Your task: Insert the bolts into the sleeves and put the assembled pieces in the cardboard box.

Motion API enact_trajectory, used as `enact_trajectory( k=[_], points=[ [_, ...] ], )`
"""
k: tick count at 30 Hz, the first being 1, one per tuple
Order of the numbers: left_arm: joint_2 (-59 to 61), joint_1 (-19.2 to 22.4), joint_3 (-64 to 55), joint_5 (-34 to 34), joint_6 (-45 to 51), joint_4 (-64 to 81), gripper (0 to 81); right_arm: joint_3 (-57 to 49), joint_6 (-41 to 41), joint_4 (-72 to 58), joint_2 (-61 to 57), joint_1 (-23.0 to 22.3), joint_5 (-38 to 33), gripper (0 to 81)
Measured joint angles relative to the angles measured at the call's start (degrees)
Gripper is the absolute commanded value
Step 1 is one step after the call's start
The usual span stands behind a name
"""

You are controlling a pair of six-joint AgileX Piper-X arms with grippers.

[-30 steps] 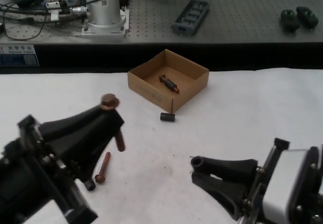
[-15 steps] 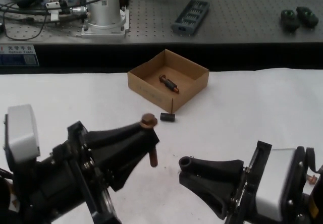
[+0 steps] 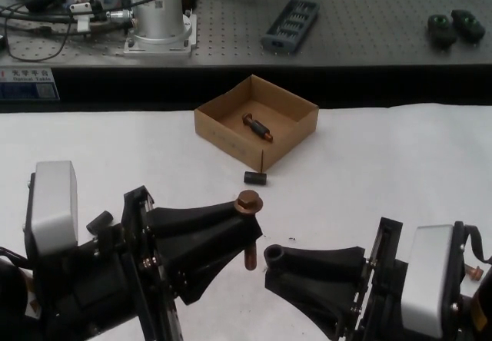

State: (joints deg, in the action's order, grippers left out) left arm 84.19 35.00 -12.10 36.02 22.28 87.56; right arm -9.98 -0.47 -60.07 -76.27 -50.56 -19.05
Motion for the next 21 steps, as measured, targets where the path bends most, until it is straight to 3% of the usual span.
enact_trajectory(
  k=[21],
  points=[
    [0.0, 0.0, 0.0, 0.26, 0.0, -1.06, 0.6, 0.0, 2.17, -4.01, 0.0, 0.0, -1.8, 5.8]
  ],
)
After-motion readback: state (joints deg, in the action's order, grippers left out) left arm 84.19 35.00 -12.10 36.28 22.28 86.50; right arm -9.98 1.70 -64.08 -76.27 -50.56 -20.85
